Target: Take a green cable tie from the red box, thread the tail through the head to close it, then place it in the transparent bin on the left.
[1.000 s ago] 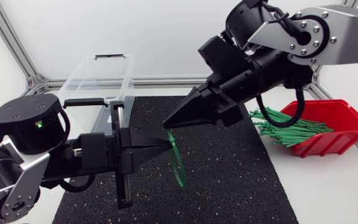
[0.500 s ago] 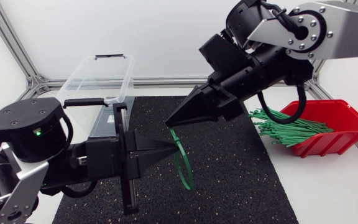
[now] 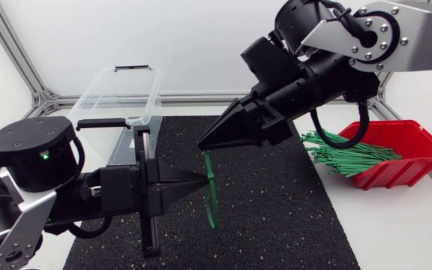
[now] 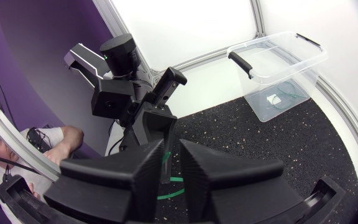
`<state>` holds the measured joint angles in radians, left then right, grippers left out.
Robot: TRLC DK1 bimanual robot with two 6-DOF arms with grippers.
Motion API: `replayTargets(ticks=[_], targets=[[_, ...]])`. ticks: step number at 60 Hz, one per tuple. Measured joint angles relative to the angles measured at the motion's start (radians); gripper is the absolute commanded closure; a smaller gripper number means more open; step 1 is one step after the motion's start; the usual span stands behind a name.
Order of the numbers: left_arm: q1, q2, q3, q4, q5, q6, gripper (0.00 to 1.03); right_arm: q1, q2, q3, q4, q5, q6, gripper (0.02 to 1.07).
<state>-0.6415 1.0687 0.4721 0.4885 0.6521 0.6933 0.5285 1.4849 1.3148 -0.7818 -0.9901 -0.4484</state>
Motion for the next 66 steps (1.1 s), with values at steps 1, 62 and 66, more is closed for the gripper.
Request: replayTargets(ticks=[1,62,66], targets=[[0.006,0.0,0.001,-0.006,0.002,0.0,1.0,0.0,0.0,-0.002,0.0,0.001,0.0,0.1],[0.59,0.373,0.785,-0.592,-0.134,-0.087,0.97,-0.232,0.027,-0.093,0.103,0.372,-0.111,0.06],[0.607,0.422,0.859,-0.661,-0.17,-0.084,0.9,-0.237,0.026,-0.093,0.105,0.4,-0.121,0.06]])
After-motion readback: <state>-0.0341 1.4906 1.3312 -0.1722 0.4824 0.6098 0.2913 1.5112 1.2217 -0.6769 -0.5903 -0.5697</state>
